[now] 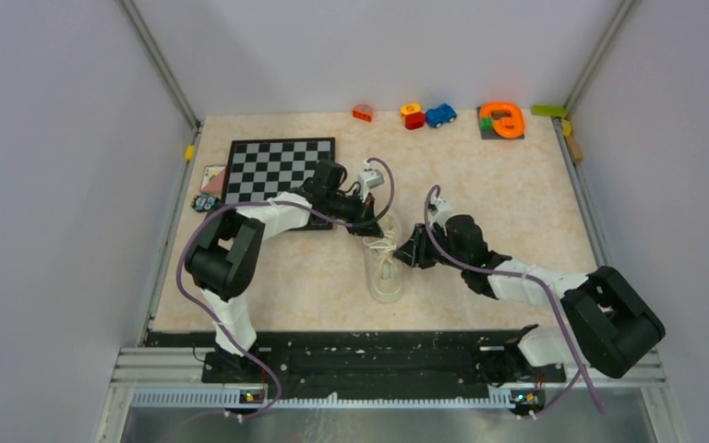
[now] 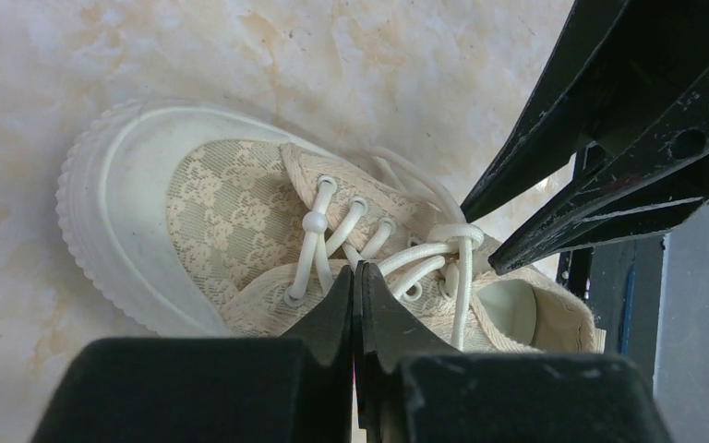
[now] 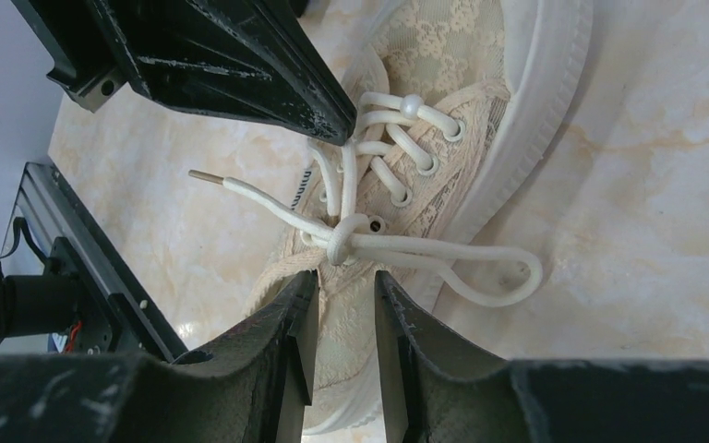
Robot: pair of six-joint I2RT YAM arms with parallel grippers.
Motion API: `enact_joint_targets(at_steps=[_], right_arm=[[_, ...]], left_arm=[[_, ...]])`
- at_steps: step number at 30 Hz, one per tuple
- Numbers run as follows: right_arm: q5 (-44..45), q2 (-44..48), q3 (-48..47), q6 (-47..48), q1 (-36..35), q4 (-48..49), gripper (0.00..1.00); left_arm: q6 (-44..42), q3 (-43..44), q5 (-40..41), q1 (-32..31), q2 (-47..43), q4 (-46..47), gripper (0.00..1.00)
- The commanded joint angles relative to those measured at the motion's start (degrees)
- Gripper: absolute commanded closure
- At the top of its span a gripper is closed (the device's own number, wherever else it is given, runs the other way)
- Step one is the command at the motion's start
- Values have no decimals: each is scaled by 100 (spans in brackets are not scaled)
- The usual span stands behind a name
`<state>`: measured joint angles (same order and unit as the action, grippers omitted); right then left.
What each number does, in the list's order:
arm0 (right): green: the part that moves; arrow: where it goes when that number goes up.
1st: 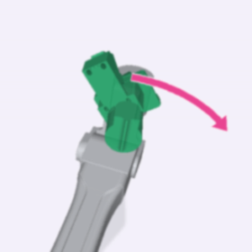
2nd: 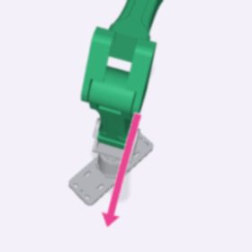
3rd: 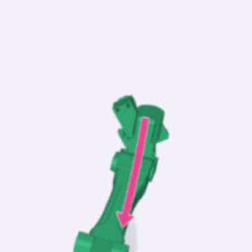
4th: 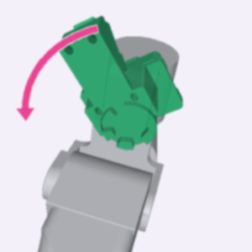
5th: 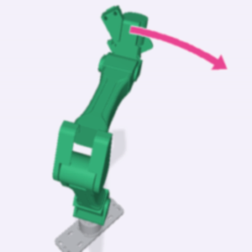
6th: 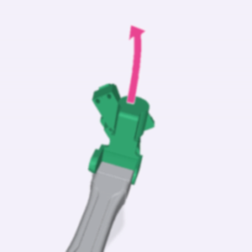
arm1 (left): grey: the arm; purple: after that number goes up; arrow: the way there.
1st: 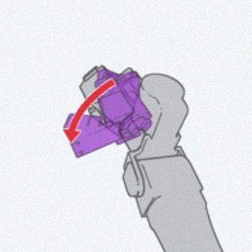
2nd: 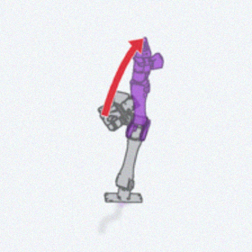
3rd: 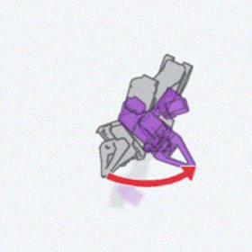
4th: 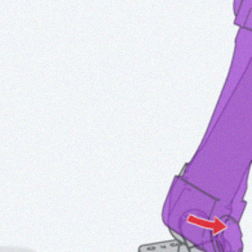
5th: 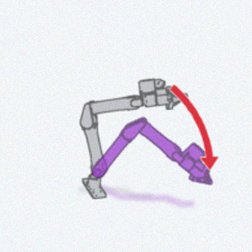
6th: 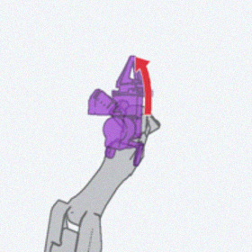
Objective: Tie the shoes
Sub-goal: Tie the shoelace on the shoe.
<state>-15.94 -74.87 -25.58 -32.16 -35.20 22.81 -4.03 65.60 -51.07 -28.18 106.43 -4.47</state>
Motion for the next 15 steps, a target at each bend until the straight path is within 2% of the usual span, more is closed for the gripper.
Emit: enact_joint_targets(at_steps=[1,9,15], right_arm=[[52,-101,-310,-14,-92,361,70],[86,-271,-406,-23,-116,358,71],[102,-343,-424,-60,-134,462,75]], left_arm=[[-107,130,-11,13,-76,-137,100],[-74,187,-226,11,89,-220,100],[-20,189,-441,-1,170,-162,100]])
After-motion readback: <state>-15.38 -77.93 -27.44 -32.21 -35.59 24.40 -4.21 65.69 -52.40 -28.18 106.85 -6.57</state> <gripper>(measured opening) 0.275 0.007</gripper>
